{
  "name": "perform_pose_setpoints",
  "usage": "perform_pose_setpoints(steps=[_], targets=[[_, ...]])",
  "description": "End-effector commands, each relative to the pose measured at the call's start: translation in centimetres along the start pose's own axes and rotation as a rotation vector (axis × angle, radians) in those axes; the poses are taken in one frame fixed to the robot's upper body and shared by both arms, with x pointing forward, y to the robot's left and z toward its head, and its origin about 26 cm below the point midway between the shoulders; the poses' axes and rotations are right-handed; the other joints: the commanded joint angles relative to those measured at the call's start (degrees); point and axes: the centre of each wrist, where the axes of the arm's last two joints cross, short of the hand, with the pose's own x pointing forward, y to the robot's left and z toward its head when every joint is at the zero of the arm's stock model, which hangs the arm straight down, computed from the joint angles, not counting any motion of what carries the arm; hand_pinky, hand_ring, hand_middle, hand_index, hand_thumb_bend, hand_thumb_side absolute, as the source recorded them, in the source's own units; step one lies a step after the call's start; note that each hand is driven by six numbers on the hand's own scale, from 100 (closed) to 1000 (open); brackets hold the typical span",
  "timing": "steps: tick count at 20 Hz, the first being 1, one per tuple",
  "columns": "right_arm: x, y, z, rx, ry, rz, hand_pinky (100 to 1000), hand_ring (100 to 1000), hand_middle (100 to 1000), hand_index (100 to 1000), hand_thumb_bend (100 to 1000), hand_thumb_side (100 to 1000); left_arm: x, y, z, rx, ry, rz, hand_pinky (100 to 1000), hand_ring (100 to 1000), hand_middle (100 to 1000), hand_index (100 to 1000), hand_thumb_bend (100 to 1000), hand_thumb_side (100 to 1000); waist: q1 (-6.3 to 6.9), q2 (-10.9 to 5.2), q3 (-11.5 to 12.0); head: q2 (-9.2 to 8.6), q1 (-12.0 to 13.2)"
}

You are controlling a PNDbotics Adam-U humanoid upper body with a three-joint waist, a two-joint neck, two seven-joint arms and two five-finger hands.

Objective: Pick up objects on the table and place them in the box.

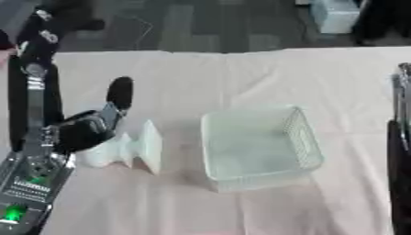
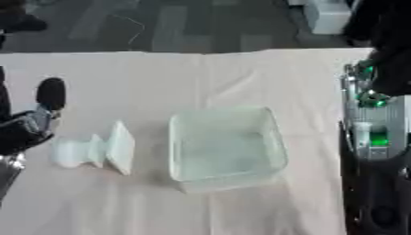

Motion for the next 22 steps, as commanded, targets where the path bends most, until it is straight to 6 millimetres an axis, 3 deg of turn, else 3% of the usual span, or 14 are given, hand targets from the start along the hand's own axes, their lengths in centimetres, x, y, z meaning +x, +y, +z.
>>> perform_pose_setpoints(steps=[1, 6, 7, 8, 14, 17, 22], targets=[[0.1, -0.4, -0.6, 0.004, -0.023, -0.004, 472, 312, 302, 459, 100, 931, -0.4, 1.8, -1.0, -0.071, 0.010, -0.026, 774, 676, 807, 839, 205, 658, 0.25, -0.88, 0.0, 0.01, 0.1], [0.0, -0.4, -0.6, 0.005, -0.022, -0.011, 471, 311, 300, 458, 100, 930, -1.0, 3.8, -1.5, -0.274, 0.095, 0.025, 779, 664, 808, 846, 191, 628, 0.71, -0.95, -0.3, 0.01, 0.7], [0.0, -0.4, -0.6, 0.005, -0.021, -0.012, 473, 311, 300, 458, 100, 931, -1.1, 4.3, -1.6, -0.310, 0.109, 0.020, 797, 668, 811, 848, 127, 625, 0.89, -1.03, -0.5, 0.01, 1.0], [0.0, -0.4, -0.6, 0.003, -0.021, -0.012, 473, 311, 300, 458, 100, 931, -1.2, 4.8, -1.8, -0.345, 0.125, 0.013, 802, 669, 813, 850, 119, 628, 1.03, -1.10, -0.6, 0.01, 1.4], [0.1, -0.2, -0.6, -0.004, -0.006, -0.012, 472, 312, 303, 460, 100, 930, -1.6, 7.4, -2.6, -0.736, 0.253, -0.134, 890, 736, 860, 889, 165, 713, 1.91, -1.37, -1.6, 0.01, 3.4], [0.1, -0.1, -0.5, -0.006, 0.006, -0.012, 471, 312, 304, 461, 100, 930, -1.6, 8.7, -3.3, -1.015, 0.316, -0.284, 931, 779, 880, 905, 238, 689, 2.27, -1.49, -2.1, 0.01, 4.0], [0.2, -0.1, -0.5, -0.006, 0.013, -0.017, 470, 312, 305, 461, 100, 930, -1.5, 9.7, -4.5, -1.231, 0.349, -0.418, 955, 802, 891, 921, 314, 668, 2.53, -1.48, -2.6, 0.01, 4.0]])
